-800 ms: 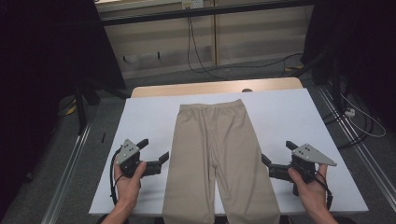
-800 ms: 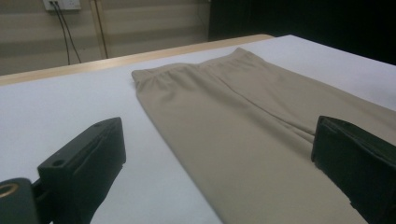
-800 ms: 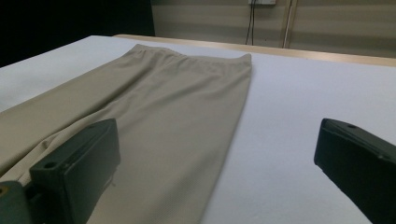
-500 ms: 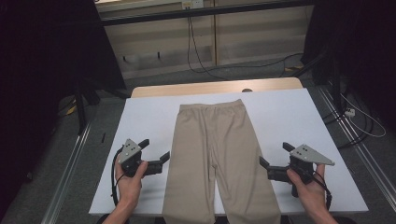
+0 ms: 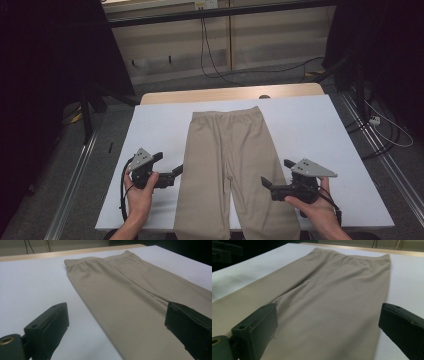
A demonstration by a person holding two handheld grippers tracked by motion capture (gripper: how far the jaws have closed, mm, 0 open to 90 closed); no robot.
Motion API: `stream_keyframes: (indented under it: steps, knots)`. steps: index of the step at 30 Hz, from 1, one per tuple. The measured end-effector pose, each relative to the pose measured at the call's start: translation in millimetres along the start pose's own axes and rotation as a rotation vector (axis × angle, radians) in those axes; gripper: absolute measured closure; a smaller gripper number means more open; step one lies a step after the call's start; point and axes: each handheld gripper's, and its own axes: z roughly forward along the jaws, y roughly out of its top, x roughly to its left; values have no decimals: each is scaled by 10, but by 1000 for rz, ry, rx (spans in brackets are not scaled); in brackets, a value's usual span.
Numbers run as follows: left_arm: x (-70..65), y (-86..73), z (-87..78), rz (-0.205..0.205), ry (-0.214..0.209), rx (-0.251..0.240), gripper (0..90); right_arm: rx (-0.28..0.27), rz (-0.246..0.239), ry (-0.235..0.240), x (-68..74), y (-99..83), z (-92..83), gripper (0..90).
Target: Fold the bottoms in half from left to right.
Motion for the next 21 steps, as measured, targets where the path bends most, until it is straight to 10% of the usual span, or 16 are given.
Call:
stream_keyframes:
  steps: [8, 21]
  knots:
    - [-1, -52, 111, -47, -6, 85, 52, 60, -57, 122, 310, 62, 217, 41]
    - [69, 116, 245, -48, -56, 69, 68, 194, -79, 276, 763, 220, 546, 136]
